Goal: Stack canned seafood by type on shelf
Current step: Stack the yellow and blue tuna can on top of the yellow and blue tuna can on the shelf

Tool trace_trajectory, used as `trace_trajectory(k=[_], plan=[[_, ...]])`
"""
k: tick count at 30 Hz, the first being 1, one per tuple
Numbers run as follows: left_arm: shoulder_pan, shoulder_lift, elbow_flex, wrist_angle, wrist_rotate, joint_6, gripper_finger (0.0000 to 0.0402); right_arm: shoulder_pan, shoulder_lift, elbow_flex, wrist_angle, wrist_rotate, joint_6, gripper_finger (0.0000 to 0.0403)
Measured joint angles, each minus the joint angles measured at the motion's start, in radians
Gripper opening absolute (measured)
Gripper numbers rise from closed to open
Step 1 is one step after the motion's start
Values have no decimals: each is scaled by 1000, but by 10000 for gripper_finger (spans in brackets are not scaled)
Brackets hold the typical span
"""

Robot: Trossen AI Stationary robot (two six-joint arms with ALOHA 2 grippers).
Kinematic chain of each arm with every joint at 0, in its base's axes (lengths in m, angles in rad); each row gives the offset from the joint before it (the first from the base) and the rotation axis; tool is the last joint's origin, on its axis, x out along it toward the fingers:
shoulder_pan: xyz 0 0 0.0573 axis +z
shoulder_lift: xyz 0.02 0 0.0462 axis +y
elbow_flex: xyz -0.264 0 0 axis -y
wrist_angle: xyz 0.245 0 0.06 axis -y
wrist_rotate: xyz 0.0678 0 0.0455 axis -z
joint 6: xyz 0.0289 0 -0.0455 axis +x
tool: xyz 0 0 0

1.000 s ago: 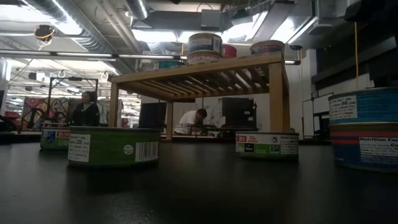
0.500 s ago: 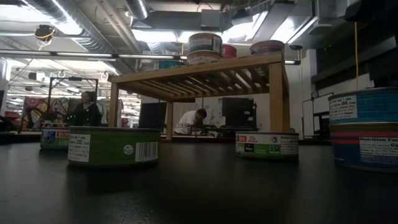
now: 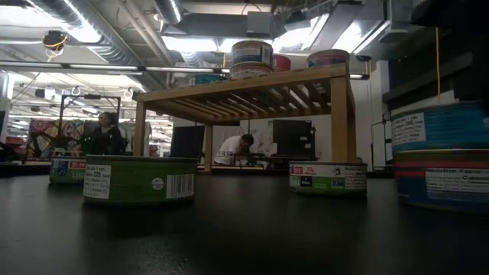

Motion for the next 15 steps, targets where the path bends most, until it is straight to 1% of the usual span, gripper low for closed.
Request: trace_trajectory(k=[3,7,11,15], plan=[[0,0,0,0,0,-34,4,-21,0,0,6,-3,-4,0],[0,0,0,-8,0,-41,4,-50,0,0,6,-12,-4,0],[2,1,0,-60,0,-53,4,-79,0,1,6,-16,-16,0],[2,2,0,-60,0,5,4,-100,0,1,18,-29,-30,0]])
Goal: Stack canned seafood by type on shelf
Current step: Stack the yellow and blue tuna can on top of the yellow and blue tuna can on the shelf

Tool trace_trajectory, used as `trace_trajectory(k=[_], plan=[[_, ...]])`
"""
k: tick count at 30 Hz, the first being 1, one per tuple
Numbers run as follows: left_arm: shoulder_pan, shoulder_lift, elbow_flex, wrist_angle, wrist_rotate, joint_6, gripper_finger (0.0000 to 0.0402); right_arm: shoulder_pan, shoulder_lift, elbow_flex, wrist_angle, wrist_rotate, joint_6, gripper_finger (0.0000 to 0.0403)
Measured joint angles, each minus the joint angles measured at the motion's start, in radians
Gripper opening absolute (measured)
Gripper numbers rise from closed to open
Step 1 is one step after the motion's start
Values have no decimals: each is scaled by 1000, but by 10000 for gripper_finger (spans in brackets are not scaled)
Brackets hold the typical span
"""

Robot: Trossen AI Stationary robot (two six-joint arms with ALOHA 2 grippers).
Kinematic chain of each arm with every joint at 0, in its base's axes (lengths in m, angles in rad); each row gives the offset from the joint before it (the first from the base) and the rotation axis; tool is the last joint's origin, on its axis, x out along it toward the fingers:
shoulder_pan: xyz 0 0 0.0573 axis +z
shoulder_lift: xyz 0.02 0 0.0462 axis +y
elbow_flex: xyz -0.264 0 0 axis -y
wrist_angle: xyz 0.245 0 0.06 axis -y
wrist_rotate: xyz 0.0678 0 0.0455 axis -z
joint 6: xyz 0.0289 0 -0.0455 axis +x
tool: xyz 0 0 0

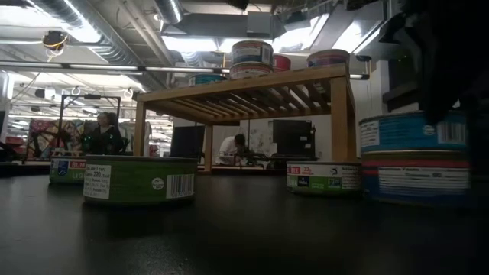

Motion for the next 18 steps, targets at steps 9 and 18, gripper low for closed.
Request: trace_trajectory(k=[9,18], plan=[[0,0,0,-2,-44,18,68,-6,-1,0,44,-16,-31,0],[-2,1,0,-62,-45,157,183,-6,-1,55,37,-23,-49,0]])
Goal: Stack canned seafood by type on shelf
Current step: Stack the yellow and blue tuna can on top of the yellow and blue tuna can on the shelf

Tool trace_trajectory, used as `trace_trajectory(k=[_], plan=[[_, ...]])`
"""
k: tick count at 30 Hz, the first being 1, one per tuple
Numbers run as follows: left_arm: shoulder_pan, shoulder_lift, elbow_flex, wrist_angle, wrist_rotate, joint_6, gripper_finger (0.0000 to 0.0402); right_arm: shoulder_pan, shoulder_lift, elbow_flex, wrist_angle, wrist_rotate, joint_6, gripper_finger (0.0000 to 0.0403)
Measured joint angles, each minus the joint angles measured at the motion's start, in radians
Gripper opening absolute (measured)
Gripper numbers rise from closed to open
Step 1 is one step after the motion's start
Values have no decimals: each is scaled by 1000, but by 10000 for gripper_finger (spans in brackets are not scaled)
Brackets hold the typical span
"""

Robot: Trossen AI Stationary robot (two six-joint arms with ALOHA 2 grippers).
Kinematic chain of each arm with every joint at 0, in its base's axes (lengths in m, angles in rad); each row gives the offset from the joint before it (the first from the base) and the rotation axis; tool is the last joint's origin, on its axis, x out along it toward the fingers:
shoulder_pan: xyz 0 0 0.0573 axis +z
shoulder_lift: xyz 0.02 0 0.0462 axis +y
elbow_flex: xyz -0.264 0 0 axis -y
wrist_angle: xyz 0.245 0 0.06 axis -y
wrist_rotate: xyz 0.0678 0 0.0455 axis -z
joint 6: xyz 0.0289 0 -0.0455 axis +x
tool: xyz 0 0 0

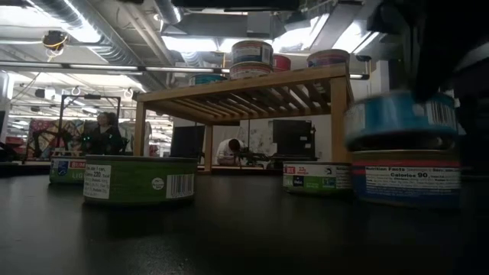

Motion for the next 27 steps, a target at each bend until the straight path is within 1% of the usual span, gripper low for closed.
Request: trace_trajectory(k=[4,7,11,14,18,21,25,27], plan=[[0,34,0,8,-1,43,205,0,0,32,2,2,-26,0],[0,81,0,38,-1,117,212,0,-1,40,0,13,-27,0],[0,156,0,126,-8,251,214,0,-1,40,1,16,-27,0],[0,203,0,221,-27,330,214,0,-1,40,6,16,-27,0],[0,251,0,336,-36,353,214,0,-1,40,6,15,-27,0],[0,276,0,367,-39,362,214,0,-1,40,7,15,-27,0],[0,302,0,400,-47,439,214,-1,-1,40,19,15,-26,0],[0,313,0,417,-59,454,214,-5,-1,40,36,10,-26,0]])
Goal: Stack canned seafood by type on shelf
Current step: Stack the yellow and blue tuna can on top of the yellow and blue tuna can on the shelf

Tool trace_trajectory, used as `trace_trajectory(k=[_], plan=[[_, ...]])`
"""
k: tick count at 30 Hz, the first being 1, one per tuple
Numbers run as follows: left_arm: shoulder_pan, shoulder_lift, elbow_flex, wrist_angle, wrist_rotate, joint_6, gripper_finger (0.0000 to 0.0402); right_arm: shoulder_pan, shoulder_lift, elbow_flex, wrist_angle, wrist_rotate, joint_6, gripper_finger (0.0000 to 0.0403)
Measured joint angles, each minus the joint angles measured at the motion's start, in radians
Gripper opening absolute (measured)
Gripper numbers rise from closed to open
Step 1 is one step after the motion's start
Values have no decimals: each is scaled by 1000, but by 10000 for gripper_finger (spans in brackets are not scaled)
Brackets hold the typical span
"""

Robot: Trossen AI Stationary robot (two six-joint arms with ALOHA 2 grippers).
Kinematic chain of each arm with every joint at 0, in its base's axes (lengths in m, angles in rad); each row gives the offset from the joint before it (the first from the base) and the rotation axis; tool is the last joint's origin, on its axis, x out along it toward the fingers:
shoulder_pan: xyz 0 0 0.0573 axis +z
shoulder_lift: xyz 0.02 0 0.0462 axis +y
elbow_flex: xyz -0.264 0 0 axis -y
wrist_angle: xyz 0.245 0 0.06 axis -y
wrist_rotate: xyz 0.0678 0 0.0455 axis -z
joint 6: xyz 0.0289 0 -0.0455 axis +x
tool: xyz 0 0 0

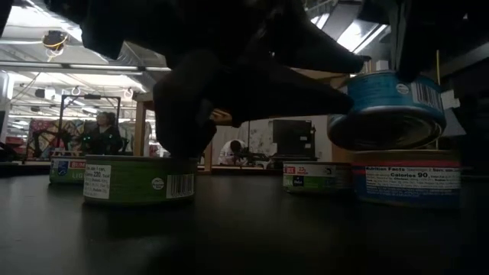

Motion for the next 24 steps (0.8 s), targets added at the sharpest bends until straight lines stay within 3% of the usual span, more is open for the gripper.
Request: trace_trajectory(k=[24], plan=[[2,0,0,-18,-37,5,214,-40,0,14,81,-11,1,0]])
